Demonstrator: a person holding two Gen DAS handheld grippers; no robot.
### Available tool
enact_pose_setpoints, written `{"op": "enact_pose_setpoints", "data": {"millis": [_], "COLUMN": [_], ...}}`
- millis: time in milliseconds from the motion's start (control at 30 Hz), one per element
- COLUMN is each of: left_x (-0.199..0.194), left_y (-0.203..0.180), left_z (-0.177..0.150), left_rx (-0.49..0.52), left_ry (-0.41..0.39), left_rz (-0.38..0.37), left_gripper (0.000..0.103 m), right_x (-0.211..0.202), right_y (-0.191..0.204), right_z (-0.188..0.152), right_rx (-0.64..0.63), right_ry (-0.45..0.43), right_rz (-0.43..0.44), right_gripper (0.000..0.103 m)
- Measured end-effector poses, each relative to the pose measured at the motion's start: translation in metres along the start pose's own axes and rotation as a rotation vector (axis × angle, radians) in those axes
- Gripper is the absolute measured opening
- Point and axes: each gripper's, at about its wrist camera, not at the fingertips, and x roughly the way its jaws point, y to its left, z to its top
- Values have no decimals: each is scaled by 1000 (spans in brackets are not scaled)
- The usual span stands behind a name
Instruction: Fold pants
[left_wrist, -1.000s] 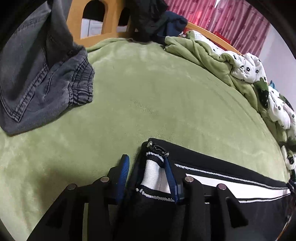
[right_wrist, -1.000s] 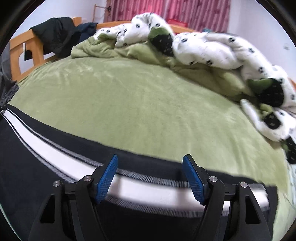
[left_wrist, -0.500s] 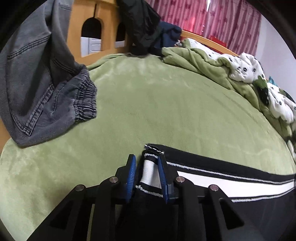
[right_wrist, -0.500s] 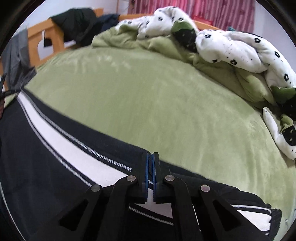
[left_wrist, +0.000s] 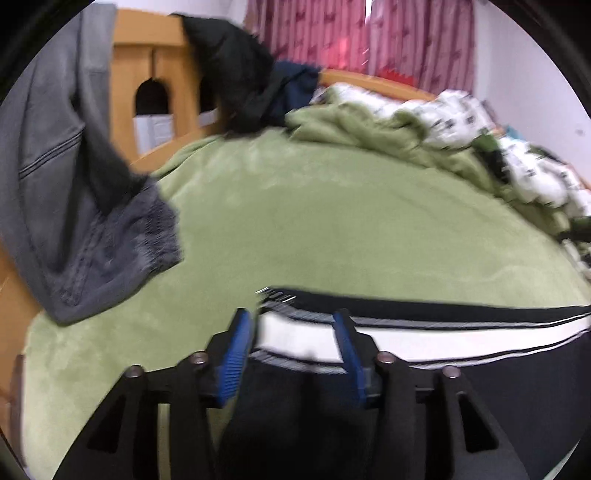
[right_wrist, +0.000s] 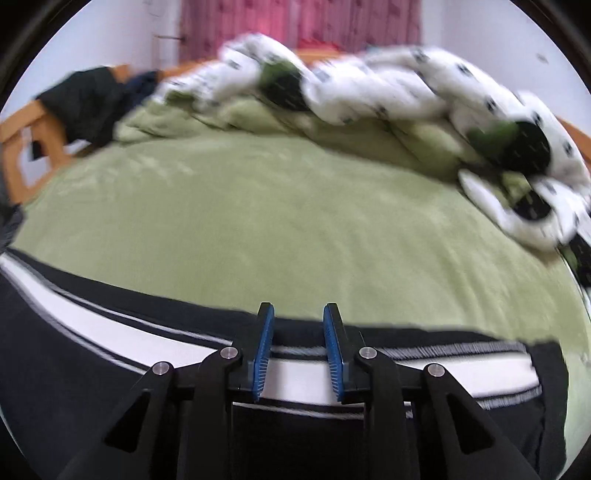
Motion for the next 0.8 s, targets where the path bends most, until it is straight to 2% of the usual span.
{"op": "enact_pose_setpoints", "data": {"millis": [33, 100, 167, 200, 267, 333, 433, 600, 667, 733, 800], "left_x": [6, 27, 56, 61, 49, 22, -3, -63, -91, -114, -142], "left_y": [-4, -10, -9, -7, -3, 3, 11, 26, 31, 36, 38], "left_z": [2, 5, 3, 2, 4, 1, -4, -18, -23, -27, -36], "left_rx": [-2, -8, -27, -37, -51, -66, -53, -56, -57, -51, -42], "left_ry": [8, 69, 168, 185, 154, 116, 128, 134, 130, 118, 98], "left_rz": [-32, -56, -7, -11, -38, -65, -70, -75, -74, -81, -90], "left_gripper": [57, 58, 55, 55, 55, 55, 55, 55, 55, 55, 55], "right_x": [13, 13, 7, 2, -17, -43, -94, -150, -159, -168, -180], "right_y": [-2, 1, 7, 9, 18, 27, 51, 99, 117, 142, 168], "right_z": [-3, -6, 0, 2, 1, -1, -7, -12, -15, -21, -30], "right_rx": [5, 19, 46, 66, 93, 100, 117, 217, 252, 242, 202], "right_ry": [38, 3, 18, 17, 26, 28, -29, -31, 17, 58, 58], "right_rz": [-31, -52, -100, -113, -143, -158, -158, -37, -4, 34, 64], "right_gripper": [26, 26, 27, 29, 33, 43, 51, 53, 53, 53, 53]}}
